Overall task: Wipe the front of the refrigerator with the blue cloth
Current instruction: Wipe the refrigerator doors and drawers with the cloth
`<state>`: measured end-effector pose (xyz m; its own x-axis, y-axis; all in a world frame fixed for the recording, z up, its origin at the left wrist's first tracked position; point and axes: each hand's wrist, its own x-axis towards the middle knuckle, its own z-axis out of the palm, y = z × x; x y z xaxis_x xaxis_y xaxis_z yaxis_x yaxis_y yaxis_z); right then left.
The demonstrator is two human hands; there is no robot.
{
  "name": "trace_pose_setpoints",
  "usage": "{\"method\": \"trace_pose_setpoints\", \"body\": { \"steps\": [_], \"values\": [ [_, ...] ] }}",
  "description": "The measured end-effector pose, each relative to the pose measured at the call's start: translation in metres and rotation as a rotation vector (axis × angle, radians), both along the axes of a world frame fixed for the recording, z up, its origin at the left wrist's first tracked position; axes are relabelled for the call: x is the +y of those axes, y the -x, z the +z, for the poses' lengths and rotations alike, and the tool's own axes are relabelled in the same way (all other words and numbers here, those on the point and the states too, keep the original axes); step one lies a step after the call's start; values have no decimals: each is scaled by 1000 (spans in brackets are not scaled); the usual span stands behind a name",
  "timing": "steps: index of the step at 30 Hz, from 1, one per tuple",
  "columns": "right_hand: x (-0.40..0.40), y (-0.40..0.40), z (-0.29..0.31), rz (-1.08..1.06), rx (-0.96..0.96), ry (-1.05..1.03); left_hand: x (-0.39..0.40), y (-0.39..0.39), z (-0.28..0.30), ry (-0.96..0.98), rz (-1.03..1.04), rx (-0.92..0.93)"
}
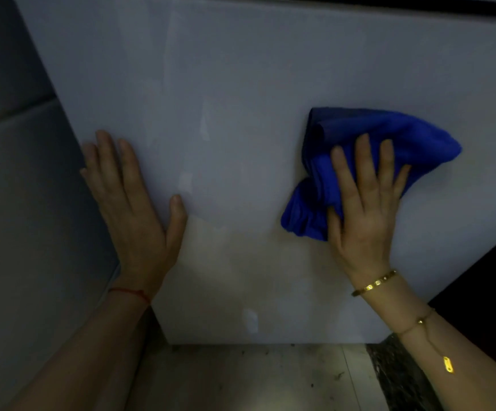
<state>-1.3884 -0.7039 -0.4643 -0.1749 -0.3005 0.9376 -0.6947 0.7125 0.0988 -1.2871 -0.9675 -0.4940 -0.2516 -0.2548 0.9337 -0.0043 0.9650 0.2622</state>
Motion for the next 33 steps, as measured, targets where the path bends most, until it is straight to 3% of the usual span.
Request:
{"method": "trace_pose_setpoints", "body": {
  "steps": [6, 10, 15, 19, 21, 25, 28, 33],
  "values": [
    [5, -1, -75, 81, 145, -462, -1, 6, -2, -8, 29, 25],
    [30, -3, -135, 31, 109, -547, -6, 7, -5, 23, 45, 25],
    [57, -2, -100, -83, 36, -414, -5, 9, -5, 30, 71, 28],
    [4, 1, -23, -49, 22, -104, -4, 10, -5, 25, 83, 25],
    [-29, -3, -5, -33, 62, -88, -5, 9, -5, 20, 68, 23],
    [-47, -18, -38, 14, 124, -333, -5, 7, -2, 7, 45, -1],
    [-17, -17, -67, -47, 59, -427, -5, 4, -2, 7, 50, -14],
    [31, -10, -47, -157, -137, -106, -2, 2, -1, -2, 54, -35]
  ]
}}
